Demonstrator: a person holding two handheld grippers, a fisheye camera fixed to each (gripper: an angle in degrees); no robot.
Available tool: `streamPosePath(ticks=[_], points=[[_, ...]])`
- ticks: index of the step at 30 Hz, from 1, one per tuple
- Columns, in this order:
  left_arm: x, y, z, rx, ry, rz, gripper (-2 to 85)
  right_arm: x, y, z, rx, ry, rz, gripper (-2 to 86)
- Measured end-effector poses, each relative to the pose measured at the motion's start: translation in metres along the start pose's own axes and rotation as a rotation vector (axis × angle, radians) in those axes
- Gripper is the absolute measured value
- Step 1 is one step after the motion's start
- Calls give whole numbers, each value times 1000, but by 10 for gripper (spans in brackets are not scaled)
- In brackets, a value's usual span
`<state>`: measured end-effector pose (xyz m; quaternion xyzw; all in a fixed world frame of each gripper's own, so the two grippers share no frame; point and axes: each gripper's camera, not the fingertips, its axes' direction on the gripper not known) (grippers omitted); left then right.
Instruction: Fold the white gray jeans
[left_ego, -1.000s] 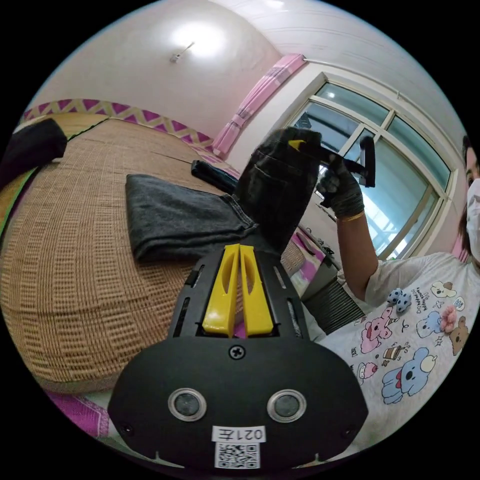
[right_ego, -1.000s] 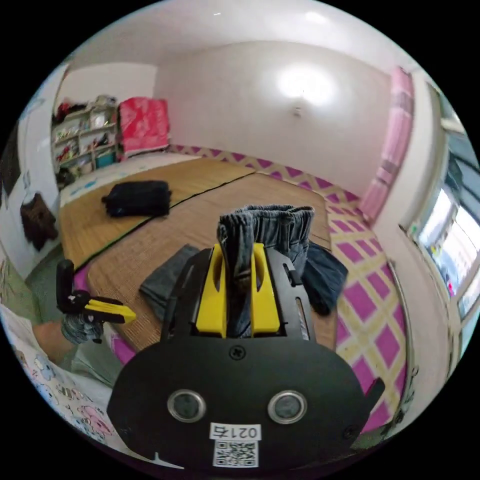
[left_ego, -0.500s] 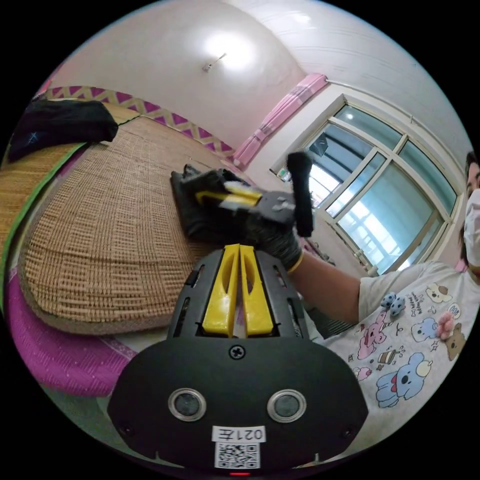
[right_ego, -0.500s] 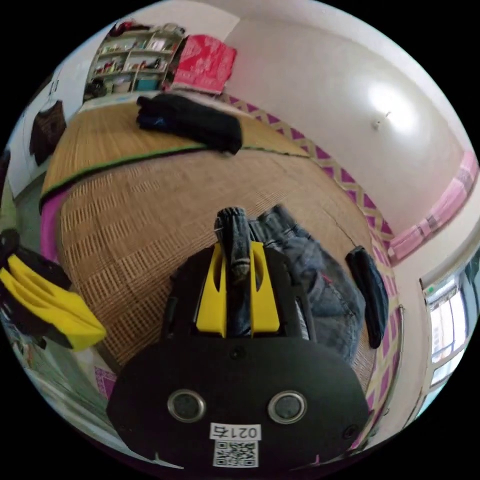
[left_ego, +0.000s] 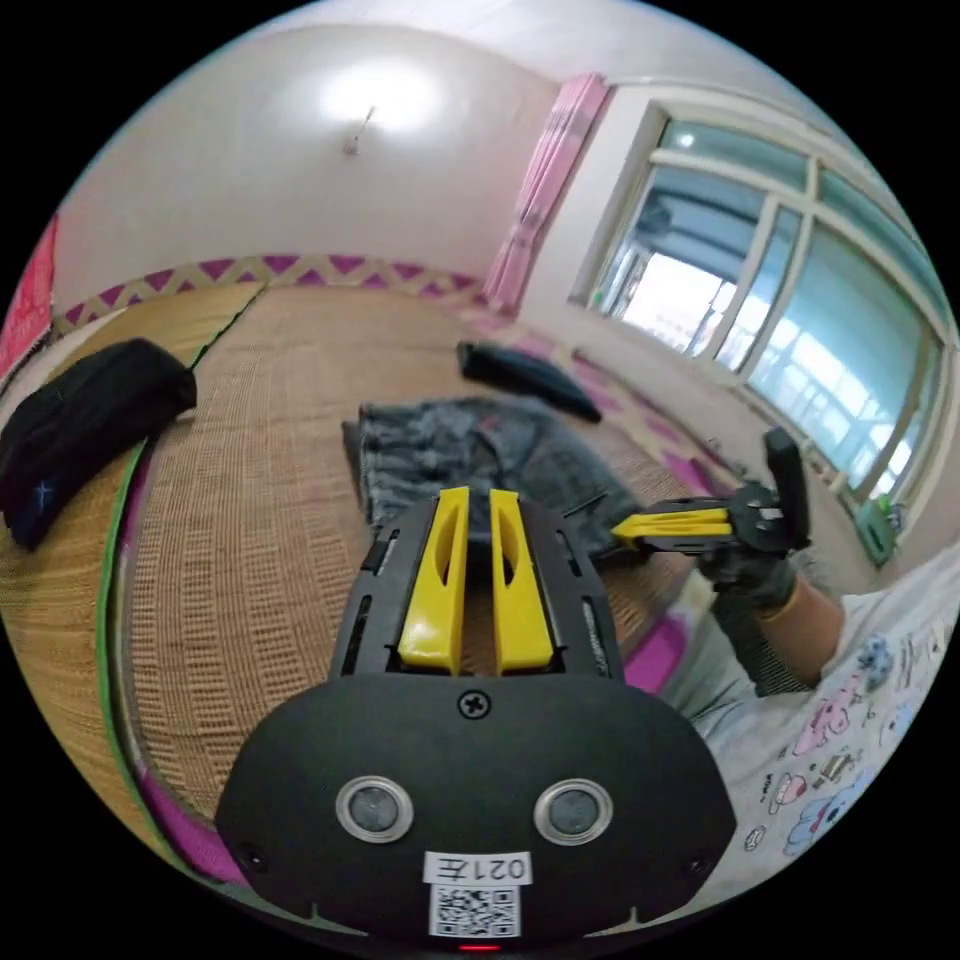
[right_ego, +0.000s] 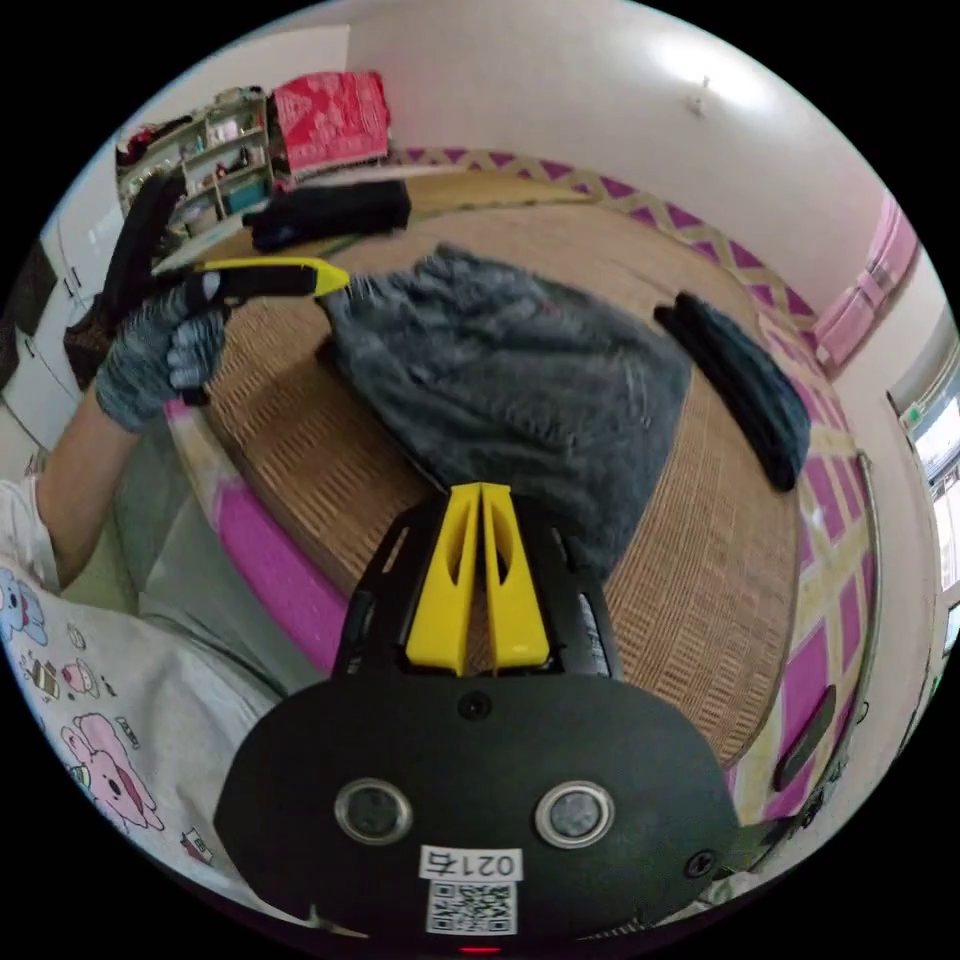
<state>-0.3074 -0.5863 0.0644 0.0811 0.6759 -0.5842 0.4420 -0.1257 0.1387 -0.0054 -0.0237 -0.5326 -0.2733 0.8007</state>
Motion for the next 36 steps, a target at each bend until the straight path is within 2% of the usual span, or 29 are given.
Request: streamPosePath(ticks=[1,4,6,8,10,12,14,17,21,23,27,30,36], points=[[-8,-2,21,-107,-29,-5,-4,5,4,1,28,-21,18,0],[-30,-2,21,-66,62,-55,-7,31,11,-4,53,-121,46,-2],[-41,-7,14,-33,86,-95,-7,65,12,-30,168,-167,75,5],[-60,-12,-12,188,154,-144,-3,110,14,-46,279,-174,207,24],[-87,-20,-16,242,192,-254,6,163,10,-45,301,-213,346,63],[-114,-36,-1,166,201,-334,73,231,-1,-15,214,-332,462,101],[-143,-50,30,43,302,-385,119,275,-2,14,156,-486,527,111],[-164,-57,58,-43,469,-409,135,323,3,50,168,-749,612,114],[-168,-72,66,-99,503,-366,121,345,-12,75,161,-918,600,112],[-166,-82,75,-141,532,-378,102,342,-25,87,139,-966,583,105],[-161,-91,70,-155,541,-392,65,344,-39,89,121,-928,558,60],[-137,-118,44,-116,547,-293,52,354,-46,72,157,-992,499,53],[-83,-232,41,-77,559,-127,51,421,-73,9,293,-878,463,52]])
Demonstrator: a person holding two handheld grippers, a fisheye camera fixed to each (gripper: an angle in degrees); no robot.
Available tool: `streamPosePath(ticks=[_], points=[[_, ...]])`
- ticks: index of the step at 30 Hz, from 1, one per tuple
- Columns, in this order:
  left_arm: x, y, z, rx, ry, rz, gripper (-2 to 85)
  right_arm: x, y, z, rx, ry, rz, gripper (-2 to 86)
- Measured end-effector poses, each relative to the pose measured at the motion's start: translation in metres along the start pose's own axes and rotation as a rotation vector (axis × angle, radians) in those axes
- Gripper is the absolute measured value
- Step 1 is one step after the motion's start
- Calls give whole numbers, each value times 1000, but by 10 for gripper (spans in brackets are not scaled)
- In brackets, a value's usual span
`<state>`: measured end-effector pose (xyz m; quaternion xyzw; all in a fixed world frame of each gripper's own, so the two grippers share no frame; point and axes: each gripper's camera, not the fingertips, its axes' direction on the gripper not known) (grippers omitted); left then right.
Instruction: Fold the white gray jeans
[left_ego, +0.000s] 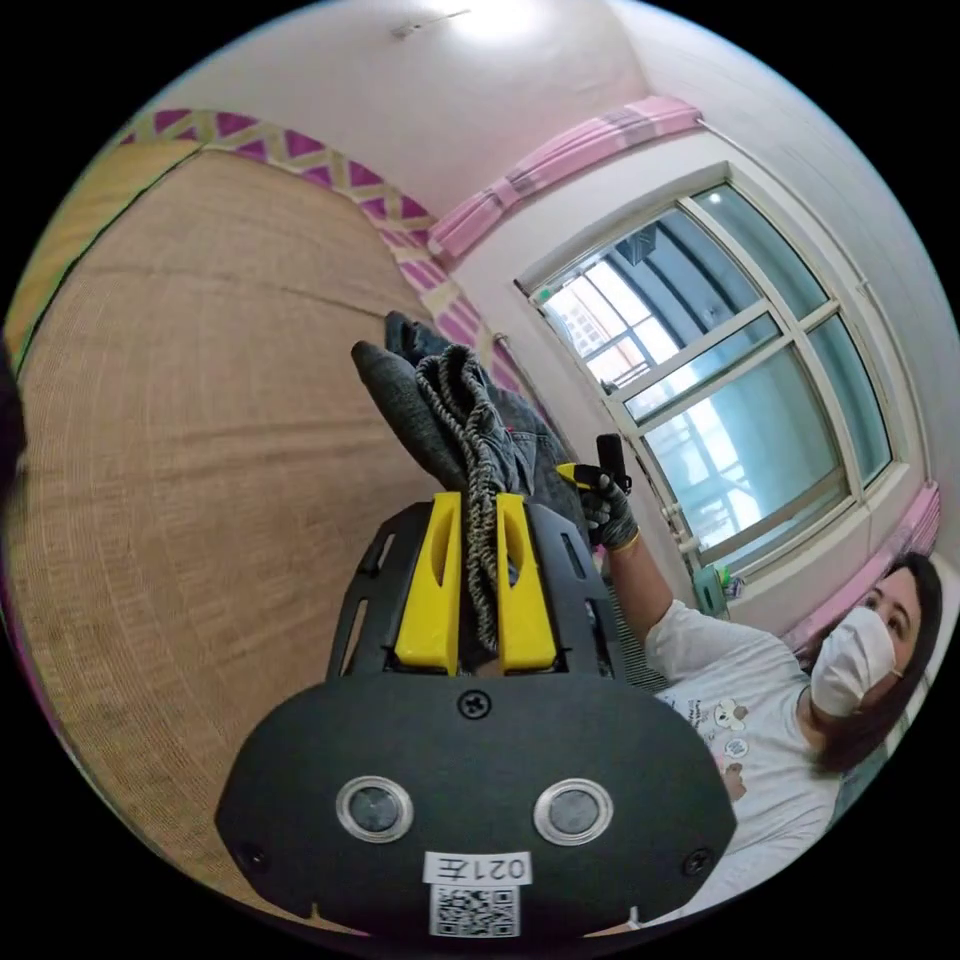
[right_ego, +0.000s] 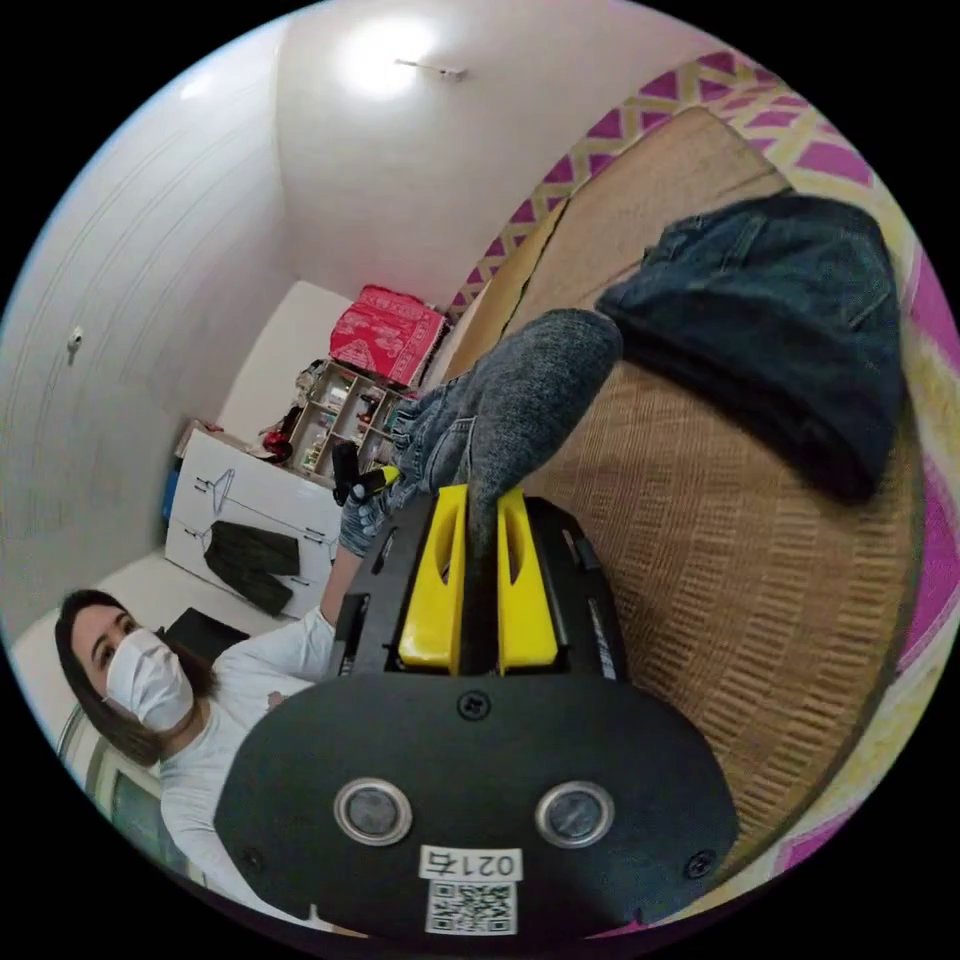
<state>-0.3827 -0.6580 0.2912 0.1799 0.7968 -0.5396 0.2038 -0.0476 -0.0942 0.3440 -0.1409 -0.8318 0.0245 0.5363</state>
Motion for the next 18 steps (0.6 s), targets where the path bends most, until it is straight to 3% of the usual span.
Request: streamPosePath(ticks=[4,9,11,13,18], points=[[19,-111,58,-21,-18,25,55,5,-52,-45,101,105,-9,52],[18,-187,122,-32,-233,8,60,55,-110,-55,183,342,154,103],[-3,-177,135,-51,-342,-84,53,79,-111,-44,167,539,246,130],[-9,-151,132,-29,-322,-65,48,89,-102,-30,154,677,259,135],[26,-45,78,91,-317,162,42,32,-53,48,125,721,-81,126]])
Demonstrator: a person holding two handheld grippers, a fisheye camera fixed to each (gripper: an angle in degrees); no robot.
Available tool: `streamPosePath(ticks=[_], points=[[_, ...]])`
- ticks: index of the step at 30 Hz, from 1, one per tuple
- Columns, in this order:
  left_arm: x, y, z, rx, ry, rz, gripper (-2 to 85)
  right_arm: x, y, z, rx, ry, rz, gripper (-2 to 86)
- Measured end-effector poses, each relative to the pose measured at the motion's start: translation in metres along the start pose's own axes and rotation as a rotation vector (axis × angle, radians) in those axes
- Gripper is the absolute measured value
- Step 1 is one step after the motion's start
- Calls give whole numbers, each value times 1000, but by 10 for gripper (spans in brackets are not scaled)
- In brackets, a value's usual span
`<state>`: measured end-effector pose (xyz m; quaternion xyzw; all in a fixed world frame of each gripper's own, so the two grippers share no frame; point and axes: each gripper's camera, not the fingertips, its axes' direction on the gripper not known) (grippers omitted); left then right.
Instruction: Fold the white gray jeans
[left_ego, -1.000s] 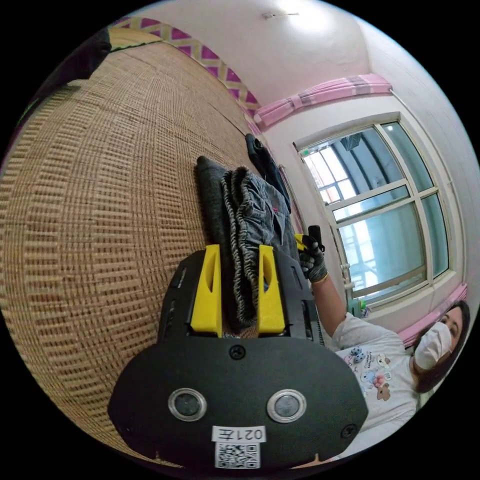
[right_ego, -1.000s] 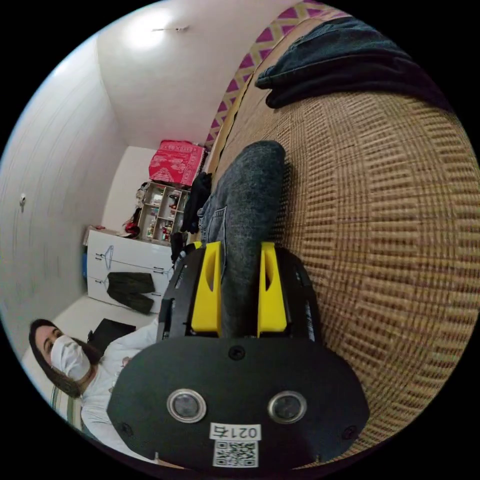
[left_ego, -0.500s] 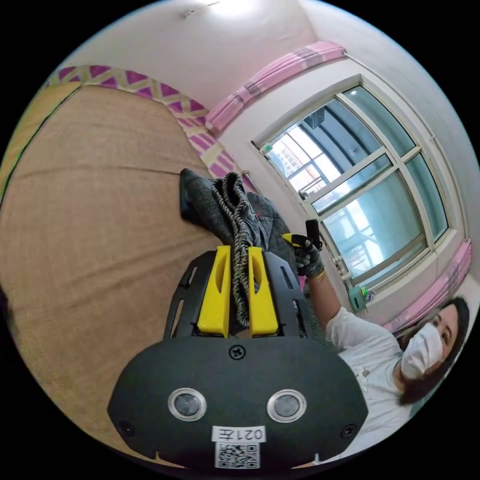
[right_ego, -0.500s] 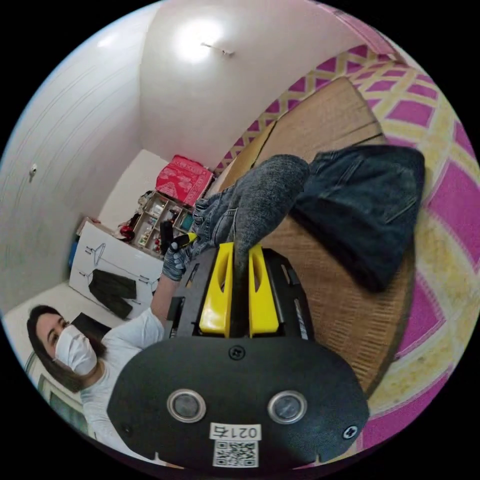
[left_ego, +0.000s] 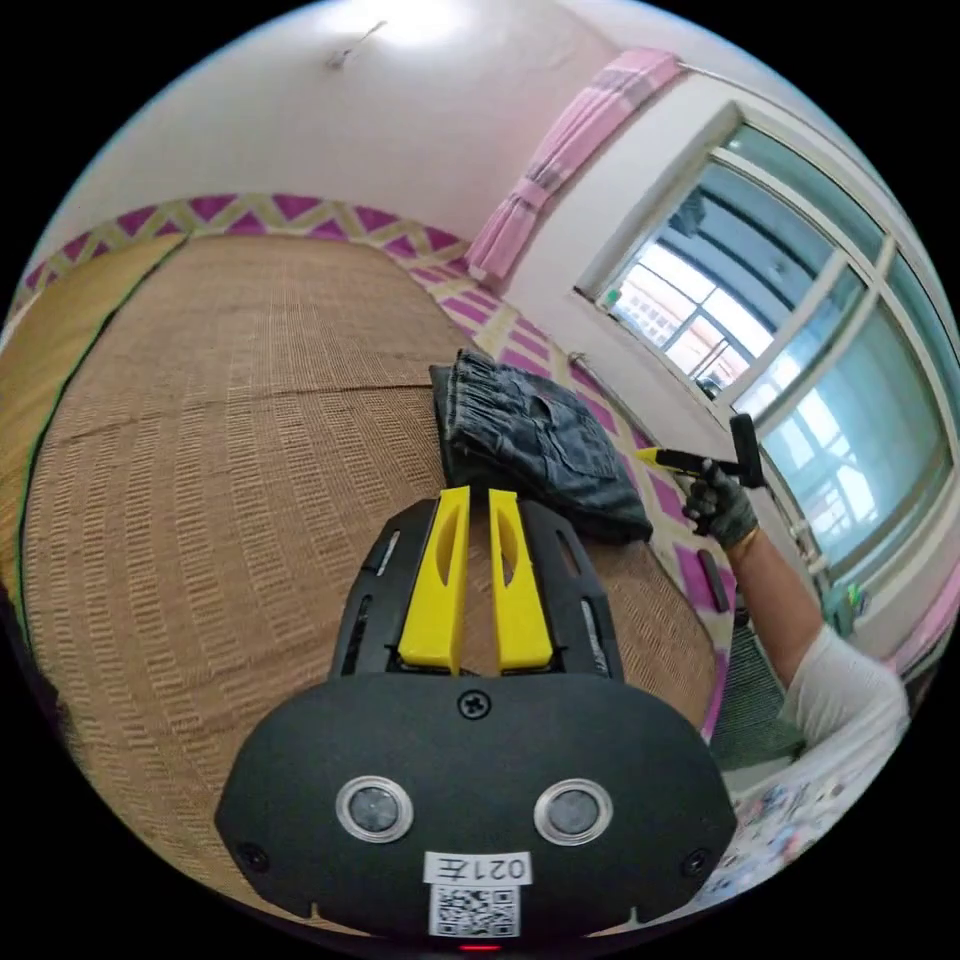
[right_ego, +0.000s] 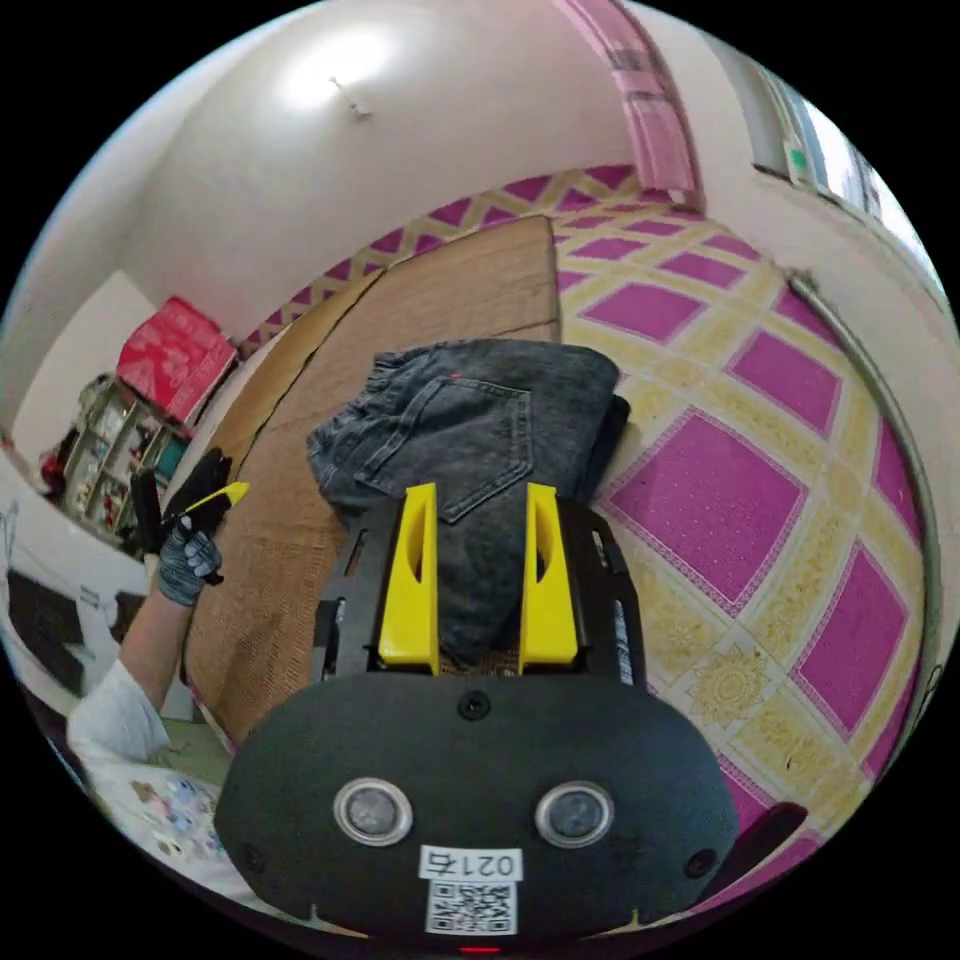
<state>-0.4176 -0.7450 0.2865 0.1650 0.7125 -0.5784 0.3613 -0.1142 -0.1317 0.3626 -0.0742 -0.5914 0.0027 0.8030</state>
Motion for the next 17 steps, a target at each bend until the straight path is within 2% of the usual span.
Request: streamPosePath(ticks=[3,9,13,17], points=[[20,68,-59,58,-25,77,54,-95,33,22,10,-66,-251,120],[34,188,-160,111,-173,-54,-3,-279,88,108,-56,-279,-586,111],[58,251,-224,192,-320,-58,-9,-385,112,158,-44,-318,-783,98],[69,296,-274,236,-389,-97,-9,-508,132,210,-21,-364,-1003,114]])
